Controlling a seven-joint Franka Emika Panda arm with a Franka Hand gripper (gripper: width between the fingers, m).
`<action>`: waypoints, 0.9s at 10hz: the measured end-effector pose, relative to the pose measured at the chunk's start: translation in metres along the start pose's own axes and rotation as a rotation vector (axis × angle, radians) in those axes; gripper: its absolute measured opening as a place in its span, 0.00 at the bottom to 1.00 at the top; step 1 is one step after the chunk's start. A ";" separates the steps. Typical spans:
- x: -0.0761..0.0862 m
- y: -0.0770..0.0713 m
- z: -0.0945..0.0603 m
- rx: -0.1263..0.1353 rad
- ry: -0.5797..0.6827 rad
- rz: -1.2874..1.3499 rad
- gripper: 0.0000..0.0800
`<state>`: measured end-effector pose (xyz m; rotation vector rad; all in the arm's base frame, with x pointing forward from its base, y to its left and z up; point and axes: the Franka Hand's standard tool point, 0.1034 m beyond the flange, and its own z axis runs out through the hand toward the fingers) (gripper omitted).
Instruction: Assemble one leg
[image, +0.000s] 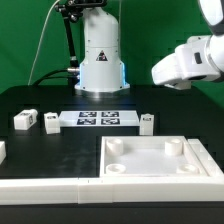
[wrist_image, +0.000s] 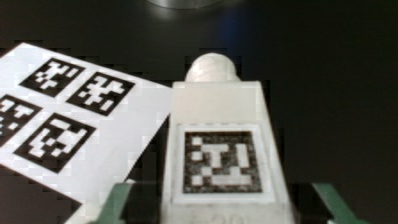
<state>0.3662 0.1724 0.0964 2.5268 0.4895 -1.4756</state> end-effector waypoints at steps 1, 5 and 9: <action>0.011 -0.001 -0.006 0.006 0.081 0.002 0.36; 0.021 0.027 -0.017 -0.008 0.469 -0.012 0.36; 0.021 0.059 -0.025 0.021 0.870 0.028 0.36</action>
Offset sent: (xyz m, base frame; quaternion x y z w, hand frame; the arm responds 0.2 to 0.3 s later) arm 0.0269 -0.0385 -0.0157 -0.0229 0.2260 -0.0342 0.9733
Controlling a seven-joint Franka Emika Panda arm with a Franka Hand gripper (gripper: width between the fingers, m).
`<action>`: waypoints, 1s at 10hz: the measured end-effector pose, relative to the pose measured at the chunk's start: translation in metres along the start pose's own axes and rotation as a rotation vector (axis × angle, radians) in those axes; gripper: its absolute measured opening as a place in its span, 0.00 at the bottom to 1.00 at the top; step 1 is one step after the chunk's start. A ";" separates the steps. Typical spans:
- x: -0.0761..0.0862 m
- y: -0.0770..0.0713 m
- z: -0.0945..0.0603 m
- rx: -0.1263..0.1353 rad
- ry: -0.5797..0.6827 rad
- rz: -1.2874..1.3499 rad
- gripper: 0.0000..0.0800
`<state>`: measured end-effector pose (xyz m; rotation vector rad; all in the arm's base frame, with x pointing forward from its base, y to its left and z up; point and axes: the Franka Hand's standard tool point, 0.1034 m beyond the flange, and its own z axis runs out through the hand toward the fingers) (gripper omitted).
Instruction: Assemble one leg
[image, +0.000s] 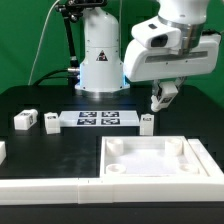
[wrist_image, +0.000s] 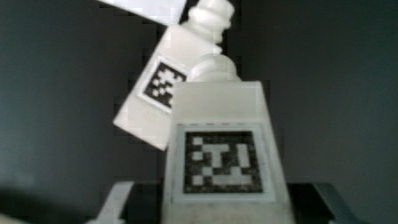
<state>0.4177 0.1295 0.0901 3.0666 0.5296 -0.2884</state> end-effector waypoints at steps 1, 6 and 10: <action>0.000 0.000 0.001 -0.002 0.091 0.000 0.36; 0.047 0.020 -0.027 0.005 0.319 -0.043 0.36; 0.070 0.035 -0.033 0.002 0.333 -0.070 0.36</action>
Offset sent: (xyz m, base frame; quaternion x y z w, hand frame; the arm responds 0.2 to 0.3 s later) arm 0.0273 -0.0004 0.0243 0.0513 0.2240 -0.0201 0.9730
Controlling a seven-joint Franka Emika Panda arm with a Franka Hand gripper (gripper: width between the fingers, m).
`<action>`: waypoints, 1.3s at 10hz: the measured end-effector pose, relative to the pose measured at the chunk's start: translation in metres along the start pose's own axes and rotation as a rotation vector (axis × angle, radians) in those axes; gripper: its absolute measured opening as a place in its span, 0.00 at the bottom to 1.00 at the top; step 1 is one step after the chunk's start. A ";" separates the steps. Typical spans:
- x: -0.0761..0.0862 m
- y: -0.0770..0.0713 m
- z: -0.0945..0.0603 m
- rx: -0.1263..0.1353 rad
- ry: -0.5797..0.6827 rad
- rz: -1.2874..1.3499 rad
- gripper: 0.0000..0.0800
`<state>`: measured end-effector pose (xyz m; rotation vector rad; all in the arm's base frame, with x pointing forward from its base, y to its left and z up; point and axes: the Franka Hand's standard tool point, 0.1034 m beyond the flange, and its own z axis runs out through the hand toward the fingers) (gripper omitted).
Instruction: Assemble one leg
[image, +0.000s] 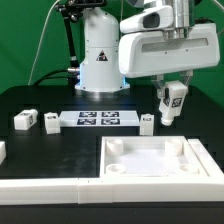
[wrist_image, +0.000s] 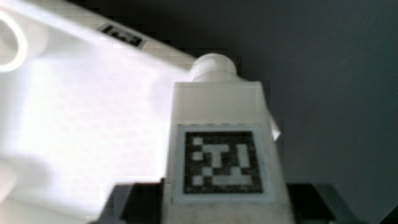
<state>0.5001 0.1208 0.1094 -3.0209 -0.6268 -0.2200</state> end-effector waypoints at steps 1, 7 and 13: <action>0.000 0.001 0.000 0.000 0.000 0.001 0.36; 0.064 0.044 0.004 0.010 -0.001 0.037 0.36; 0.085 0.066 0.001 0.006 0.036 -0.010 0.36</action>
Offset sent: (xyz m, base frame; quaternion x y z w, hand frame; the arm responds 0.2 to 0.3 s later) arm 0.0568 -0.0117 0.0194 0.0274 -0.0237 0.0368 0.9987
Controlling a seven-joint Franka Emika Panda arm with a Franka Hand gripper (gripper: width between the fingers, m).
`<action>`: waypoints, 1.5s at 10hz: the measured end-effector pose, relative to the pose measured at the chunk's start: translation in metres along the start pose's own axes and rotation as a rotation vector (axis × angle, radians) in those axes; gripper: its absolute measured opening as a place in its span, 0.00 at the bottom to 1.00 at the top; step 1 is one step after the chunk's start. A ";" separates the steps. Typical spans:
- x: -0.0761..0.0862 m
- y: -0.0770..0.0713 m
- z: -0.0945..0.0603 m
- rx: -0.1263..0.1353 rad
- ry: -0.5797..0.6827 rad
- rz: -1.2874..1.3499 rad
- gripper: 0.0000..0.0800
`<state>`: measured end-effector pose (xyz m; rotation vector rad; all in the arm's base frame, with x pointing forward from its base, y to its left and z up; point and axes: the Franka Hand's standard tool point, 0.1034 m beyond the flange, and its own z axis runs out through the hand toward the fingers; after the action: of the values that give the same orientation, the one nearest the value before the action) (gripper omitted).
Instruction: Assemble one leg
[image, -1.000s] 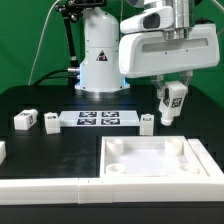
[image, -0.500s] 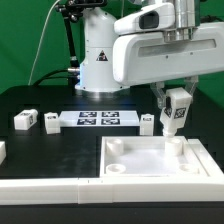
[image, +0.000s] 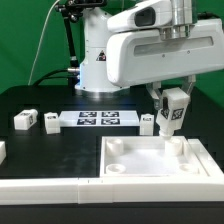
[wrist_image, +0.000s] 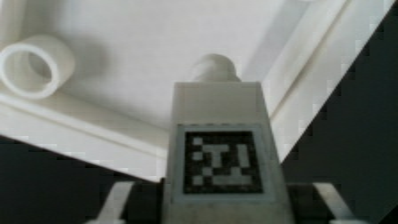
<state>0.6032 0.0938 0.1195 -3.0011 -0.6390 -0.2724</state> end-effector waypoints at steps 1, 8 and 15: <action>-0.004 -0.004 0.004 -0.003 0.012 0.008 0.36; 0.030 0.006 0.021 -0.059 0.218 -0.007 0.36; 0.029 -0.008 0.036 -0.052 0.223 -0.020 0.36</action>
Offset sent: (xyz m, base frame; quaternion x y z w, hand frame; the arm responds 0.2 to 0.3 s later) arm 0.0386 0.0173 -0.0019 -0.0336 0.2416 -0.0219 0.9695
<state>0.6314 0.1163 0.0901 -2.9528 -0.6487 -0.6235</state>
